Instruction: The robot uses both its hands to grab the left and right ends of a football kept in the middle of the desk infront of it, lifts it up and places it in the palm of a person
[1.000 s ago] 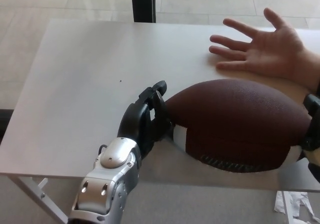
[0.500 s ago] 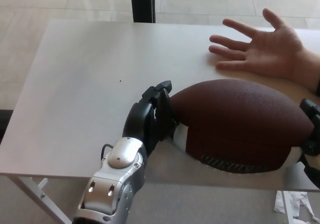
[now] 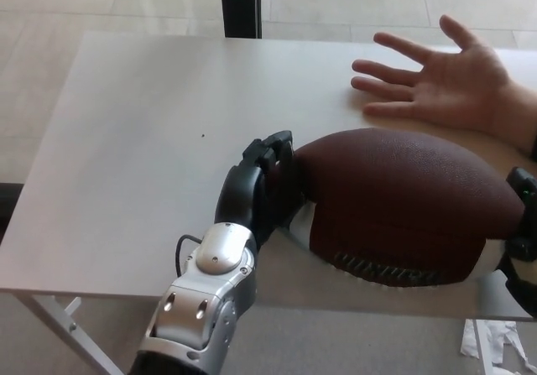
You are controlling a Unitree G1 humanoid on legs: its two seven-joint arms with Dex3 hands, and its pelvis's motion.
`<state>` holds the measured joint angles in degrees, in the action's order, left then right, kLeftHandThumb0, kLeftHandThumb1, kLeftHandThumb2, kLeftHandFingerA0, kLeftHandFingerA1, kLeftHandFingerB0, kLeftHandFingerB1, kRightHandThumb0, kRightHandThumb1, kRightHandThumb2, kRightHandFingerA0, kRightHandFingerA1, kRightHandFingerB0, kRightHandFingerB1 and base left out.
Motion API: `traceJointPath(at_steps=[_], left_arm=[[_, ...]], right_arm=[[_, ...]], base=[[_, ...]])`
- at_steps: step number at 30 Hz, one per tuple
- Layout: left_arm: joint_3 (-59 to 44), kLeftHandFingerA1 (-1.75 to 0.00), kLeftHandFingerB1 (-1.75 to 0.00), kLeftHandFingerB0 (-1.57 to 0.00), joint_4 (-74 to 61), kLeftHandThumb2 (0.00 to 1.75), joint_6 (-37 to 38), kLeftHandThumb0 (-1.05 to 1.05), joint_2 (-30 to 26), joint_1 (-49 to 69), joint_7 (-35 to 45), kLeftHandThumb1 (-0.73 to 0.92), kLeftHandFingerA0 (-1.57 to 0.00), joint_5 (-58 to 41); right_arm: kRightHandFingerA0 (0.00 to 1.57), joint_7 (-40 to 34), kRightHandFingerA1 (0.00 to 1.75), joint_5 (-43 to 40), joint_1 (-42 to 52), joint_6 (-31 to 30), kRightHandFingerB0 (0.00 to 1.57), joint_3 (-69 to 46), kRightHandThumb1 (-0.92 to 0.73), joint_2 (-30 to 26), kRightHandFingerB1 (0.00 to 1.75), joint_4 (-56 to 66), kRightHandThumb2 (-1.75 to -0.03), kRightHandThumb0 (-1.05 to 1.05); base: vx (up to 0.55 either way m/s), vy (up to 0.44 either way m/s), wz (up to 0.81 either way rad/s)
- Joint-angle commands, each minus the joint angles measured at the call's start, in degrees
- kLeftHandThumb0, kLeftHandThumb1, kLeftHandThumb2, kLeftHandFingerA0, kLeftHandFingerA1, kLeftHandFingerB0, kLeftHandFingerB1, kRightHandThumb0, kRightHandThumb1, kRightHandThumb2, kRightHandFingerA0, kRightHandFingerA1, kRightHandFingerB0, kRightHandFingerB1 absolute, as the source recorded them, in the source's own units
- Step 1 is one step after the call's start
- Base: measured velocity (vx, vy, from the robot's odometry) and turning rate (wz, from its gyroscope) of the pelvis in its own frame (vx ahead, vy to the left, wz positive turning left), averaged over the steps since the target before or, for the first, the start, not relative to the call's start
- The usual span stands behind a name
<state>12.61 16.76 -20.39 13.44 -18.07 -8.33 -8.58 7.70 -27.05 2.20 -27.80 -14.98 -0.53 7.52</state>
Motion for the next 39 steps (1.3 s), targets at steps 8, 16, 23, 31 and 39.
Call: traceJointPath(at_steps=[8, 16, 23, 31, 39], left_arm=[[8.0, -1.75, -0.63, -0.44, 10.29, 0.65, -1.61, -0.6, 8.75, 2.05, 8.91, 0.85, -0.9, -1.02], [11.09, -0.81, -0.67, -0.27, 15.93, 1.15, 5.14, -0.73, 9.84, -1.67, 11.93, 0.76, -0.3, 2.13], [3.56, -1.5, -0.65, -0.4, 15.96, 1.09, -4.4, -0.64, 13.28, -9.82, 6.79, 0.68, -1.4, -2.27], [-6.8, -1.75, -0.58, -0.37, 17.94, 0.64, -8.39, -0.65, 14.72, -19.03, 5.55, 0.82, -1.13, -7.8], [-13.49, -1.75, -0.54, -0.46, 21.46, 0.67, -7.73, -0.61, 12.92, -29.8, 5.17, 0.7, -0.98, -9.78]], right_arm=[[0.9, 3.63, 0.89, 1.02, -5.6, 2.68, 0.45, 10.17, -0.78, 4.23, 0.57, 0.69, -0.63, -0.6], [0.98, -2.85, 1.01, 6.02, -11.61, -0.7, 0.52, 14.32, -0.75, 6.8, 0.66, -3.54, -0.62, -0.58], [1.03, -7.14, 1.22, 7.93, -17.17, -1.82, 0.6, 15.42, -0.79, 9.57, 0.77, -5.55, -0.63, -0.5], [1.0, -8.62, 1.37, 8.13, -24.25, -0.96, 0.74, 13.43, -0.73, 10.56, 0.86, -6.71, -0.75, -0.39], [1.01, -12.0, 1.4, 3.08, -33.52, -5.93, 0.83, 5.9, -0.66, 10.28, 0.8, -5.8, -0.63, -0.35]], base=[[0.0, 0.0, 0.0], [0.0, 0.0, 0.0], [0.0, 0.0, 0.0], [0.0, 0.0, 0.0], [0.0, 0.0, 0.0]])
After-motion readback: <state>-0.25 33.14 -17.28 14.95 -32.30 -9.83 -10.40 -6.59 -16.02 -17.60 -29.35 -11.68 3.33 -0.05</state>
